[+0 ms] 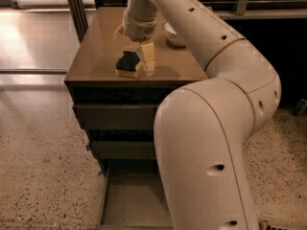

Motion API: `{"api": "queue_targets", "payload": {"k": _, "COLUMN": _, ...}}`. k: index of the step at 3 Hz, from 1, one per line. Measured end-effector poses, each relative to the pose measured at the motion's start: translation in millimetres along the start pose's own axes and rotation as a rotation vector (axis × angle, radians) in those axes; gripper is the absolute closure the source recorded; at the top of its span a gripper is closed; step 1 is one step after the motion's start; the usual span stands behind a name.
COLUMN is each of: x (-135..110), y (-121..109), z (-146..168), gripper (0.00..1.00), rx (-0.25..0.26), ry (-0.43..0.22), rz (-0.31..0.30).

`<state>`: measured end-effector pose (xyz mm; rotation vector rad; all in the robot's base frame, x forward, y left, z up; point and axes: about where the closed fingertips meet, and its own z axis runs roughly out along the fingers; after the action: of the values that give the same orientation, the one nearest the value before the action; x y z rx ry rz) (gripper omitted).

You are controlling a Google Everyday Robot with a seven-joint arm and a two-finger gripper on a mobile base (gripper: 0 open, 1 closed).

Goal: Place sponge into bottom drawer

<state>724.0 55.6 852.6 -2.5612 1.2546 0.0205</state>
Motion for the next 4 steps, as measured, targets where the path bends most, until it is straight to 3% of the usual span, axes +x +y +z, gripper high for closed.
{"api": "queue_targets", "payload": {"k": 1, "x": -2.0, "y": -19.9, "z": 24.1, "gripper": 0.00, "rx": -0.020, "ry": -0.019, "rz": -0.034}}
{"api": "queue_targets", "payload": {"k": 2, "x": -1.1, "y": -22.7, "z": 33.3, "gripper": 0.02, "rx": -0.017, "ry": -0.027, "rz": -0.031}}
{"api": "queue_targets", "payload": {"k": 4, "x": -1.1, "y": -22.7, "z": 33.3, "gripper": 0.47, "rx": -0.017, "ry": -0.027, "rz": -0.031}}
